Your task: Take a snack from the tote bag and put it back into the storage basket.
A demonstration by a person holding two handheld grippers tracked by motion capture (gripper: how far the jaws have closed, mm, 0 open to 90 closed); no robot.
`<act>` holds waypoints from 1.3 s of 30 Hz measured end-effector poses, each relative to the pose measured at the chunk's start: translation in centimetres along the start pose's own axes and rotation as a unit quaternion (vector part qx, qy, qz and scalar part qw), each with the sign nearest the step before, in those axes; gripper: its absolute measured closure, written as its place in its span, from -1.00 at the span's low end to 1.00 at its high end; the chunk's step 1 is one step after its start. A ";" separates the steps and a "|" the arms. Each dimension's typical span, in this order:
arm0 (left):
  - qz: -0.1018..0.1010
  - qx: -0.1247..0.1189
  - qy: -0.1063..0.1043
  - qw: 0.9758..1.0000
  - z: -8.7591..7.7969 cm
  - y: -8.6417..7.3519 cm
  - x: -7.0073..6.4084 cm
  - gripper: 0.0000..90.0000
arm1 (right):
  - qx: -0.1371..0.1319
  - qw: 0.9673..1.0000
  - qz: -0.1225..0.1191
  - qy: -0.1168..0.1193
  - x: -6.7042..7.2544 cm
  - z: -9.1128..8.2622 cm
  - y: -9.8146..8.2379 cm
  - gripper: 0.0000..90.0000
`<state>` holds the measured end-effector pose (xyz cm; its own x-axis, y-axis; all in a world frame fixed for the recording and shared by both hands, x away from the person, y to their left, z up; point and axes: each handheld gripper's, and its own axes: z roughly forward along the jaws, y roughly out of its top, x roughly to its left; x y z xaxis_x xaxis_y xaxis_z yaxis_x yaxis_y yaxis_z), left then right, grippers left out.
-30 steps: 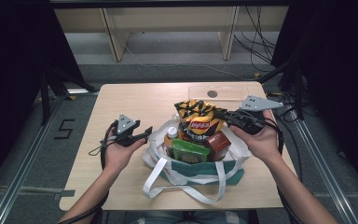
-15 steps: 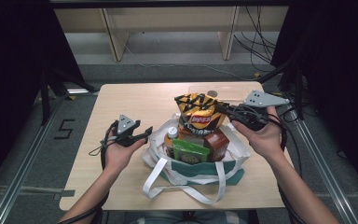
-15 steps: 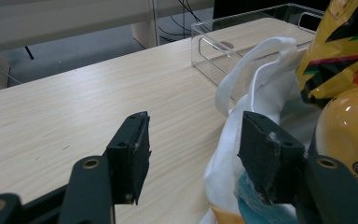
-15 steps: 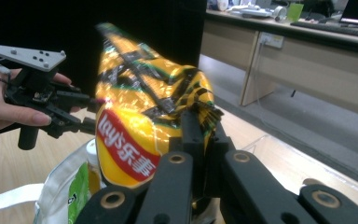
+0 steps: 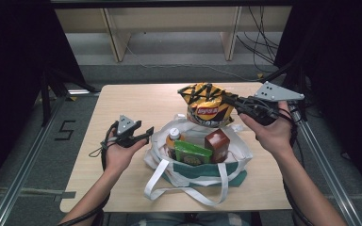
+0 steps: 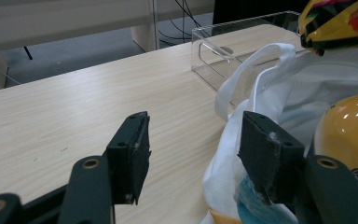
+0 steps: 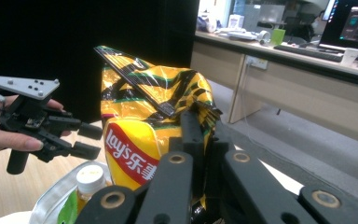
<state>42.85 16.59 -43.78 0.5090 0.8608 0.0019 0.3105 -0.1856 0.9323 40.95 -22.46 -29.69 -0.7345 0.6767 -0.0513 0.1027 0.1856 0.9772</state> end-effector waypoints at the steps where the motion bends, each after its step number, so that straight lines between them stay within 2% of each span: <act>1: 0.001 -0.001 0.000 1.000 0.0 0.0 0.0 -0.06 | -0.008 1.000 -0.004 -0.006 -0.2 -0.1 0.1 1.00; 5: 0.003 -0.003 -0.003 1.000 0.1 0.0 0.0 -0.06 | -0.010 1.000 -0.001 -0.007 -0.7 -0.4 0.2 1.00; 10: 0.002 -0.005 -0.004 1.000 0.1 0.0 -0.1 -0.06 | -0.014 1.000 0.000 -0.020 -1.2 -0.7 0.3 1.00; 11: 0.002 -0.005 -0.004 1.000 0.1 0.0 -0.1 -0.06 | -0.018 0.999 -0.012 -0.028 -1.4 -0.7 0.3 1.00; 14: -0.001 -0.004 -0.001 1.000 0.0 0.0 -0.1 -0.07 | -0.021 0.999 -0.004 -0.032 -1.7 -0.9 0.4 1.00; 15: 0.000 -0.004 0.000 1.000 0.0 0.0 -0.1 -0.07 | -0.021 0.999 -0.008 -0.034 -1.9 -1.0 0.4 1.00; 16: -0.001 -0.004 0.000 1.000 0.0 0.0 -0.1 -0.07 | -0.022 0.999 0.000 -0.033 -1.9 -1.0 0.4 1.00; 24: 0.001 -0.006 0.001 1.000 0.0 0.1 -0.1 -0.07 | -0.031 0.998 -0.004 -0.056 -3.1 -1.2 0.5 1.00; 25: 0.000 -0.006 0.001 1.000 0.0 0.1 -0.1 -0.07 | -0.029 0.998 0.008 -0.052 -3.2 -1.2 0.5 1.00; 27: 0.003 -0.007 0.001 1.000 -0.1 0.1 -0.1 -0.07 | -0.027 0.998 0.011 -0.057 -3.5 -1.2 0.4 1.00; 28: 0.000 -0.008 0.001 1.000 -0.1 0.2 -0.1 -0.07 | -0.029 0.998 0.002 -0.063 -3.8 -1.2 0.4 1.00; 30: 0.001 -0.009 0.002 1.000 -0.1 0.2 -0.1 -0.06 | -0.026 0.997 0.019 -0.063 -3.9 -1.2 0.4 1.00; 32: 0.002 -0.010 0.002 1.000 -0.1 0.2 -0.1 -0.07 | -0.031 0.997 0.003 -0.074 -4.3 -1.2 0.4 1.00; 34: 0.002 -0.010 0.001 1.000 -0.1 0.2 -0.1 -0.07 | -0.031 0.997 0.008 -0.076 -4.5 -1.1 0.4 1.00; 35: 0.005 -0.010 0.002 1.000 -0.1 0.2 0.0 -0.07 | -0.025 0.997 0.020 -0.072 -4.5 -1.1 0.4 1.00; 36: 0.007 -0.010 0.001 1.000 -0.1 0.2 0.0 -0.06 | -0.029 0.996 0.008 -0.079 -4.8 -1.0 0.4 1.00; 37: 0.002 -0.011 0.002 1.000 -0.1 0.2 -0.1 -0.06 | -0.030 0.996 0.006 -0.082 -4.9 -1.0 0.4 1.00; 38: -0.002 -0.013 0.002 1.000 -0.1 0.2 -0.1 -0.06 | -0.024 0.996 0.018 -0.080 -4.9 -1.0 0.4 1.00; 39: -0.003 -0.014 0.003 1.000 -0.2 0.2 -0.2 -0.07 | -0.025 0.996 0.019 -0.082 -5.0 -0.9 0.4 1.00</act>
<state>42.72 16.48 -43.50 0.5026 0.8645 -0.0008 0.2909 -0.1683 0.9418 44.05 -26.39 -28.82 -0.6115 0.7901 -0.0425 0.0918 0.1242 0.9880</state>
